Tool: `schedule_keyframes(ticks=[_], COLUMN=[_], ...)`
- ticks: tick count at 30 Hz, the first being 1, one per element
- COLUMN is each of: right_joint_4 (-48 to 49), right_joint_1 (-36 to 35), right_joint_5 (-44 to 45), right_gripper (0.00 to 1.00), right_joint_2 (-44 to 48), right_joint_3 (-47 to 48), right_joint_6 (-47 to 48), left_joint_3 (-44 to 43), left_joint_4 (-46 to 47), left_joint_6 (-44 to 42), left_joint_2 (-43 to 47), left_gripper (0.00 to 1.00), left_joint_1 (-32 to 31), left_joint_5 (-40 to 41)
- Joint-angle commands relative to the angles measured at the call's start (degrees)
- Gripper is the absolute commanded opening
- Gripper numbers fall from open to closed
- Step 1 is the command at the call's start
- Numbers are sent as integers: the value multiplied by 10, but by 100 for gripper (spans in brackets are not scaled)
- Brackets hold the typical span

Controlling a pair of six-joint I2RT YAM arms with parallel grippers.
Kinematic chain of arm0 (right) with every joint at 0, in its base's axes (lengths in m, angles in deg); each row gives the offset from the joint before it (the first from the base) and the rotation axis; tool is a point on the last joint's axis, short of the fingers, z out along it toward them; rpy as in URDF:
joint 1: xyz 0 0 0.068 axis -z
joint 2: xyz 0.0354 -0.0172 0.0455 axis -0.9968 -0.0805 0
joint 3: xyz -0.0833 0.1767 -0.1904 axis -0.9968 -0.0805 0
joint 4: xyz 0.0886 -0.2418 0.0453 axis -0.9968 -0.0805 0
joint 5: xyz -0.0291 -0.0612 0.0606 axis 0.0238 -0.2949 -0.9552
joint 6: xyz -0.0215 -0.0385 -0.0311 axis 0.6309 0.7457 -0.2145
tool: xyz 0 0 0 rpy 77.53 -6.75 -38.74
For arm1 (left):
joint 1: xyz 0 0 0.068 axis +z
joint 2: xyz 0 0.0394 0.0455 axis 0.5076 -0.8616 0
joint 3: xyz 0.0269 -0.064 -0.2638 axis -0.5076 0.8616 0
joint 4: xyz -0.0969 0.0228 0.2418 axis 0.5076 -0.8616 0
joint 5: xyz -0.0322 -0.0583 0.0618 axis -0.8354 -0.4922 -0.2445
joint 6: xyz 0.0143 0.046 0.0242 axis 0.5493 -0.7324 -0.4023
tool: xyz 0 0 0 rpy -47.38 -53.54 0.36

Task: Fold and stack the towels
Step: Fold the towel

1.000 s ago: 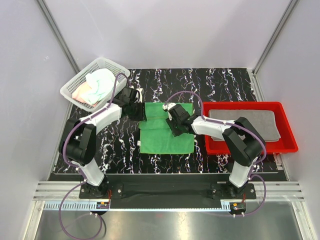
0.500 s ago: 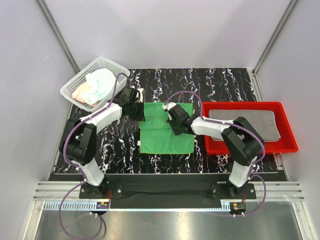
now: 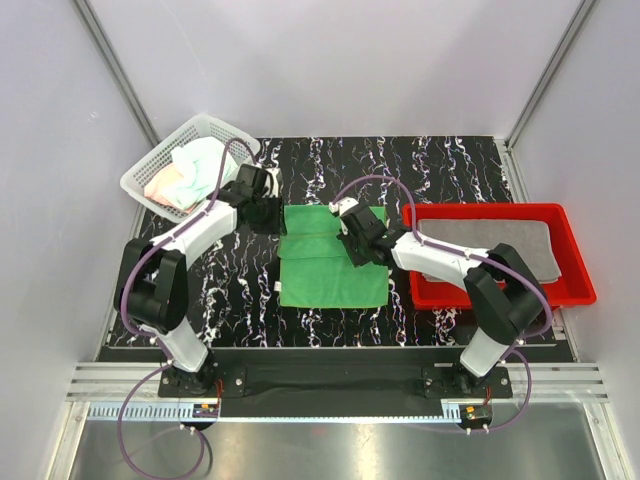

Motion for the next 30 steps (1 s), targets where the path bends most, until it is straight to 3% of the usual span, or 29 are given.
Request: schedule_keyframes(ticks=[1,19,20,25,30], right_joint_4=[-3,30,30,19,-25], right_joint_1=[-5,-1,1,10,21], right_joint_5=[12,10,10,23,65], right_gripper=[0,0,0,0,0], right_joint_2=[18,16,18,30,60], right_joint_3=[19,0,-1,-2,13], right_joint_6=[8,21,21,22,22], left_joint_3=[-45,-68,-69,-68,-65], left_joint_4=[-8,-12,-12,-17,-21], left_joint_6=[-43,-83,-83,-85,-80], left_joint_2=[-13,-93,-93,-94,-58], left_gripper=[37,33,31,0,0], left_joint_1=[16,18,17,16,12], left_joint_5=[4,-86,-89,-103,-94])
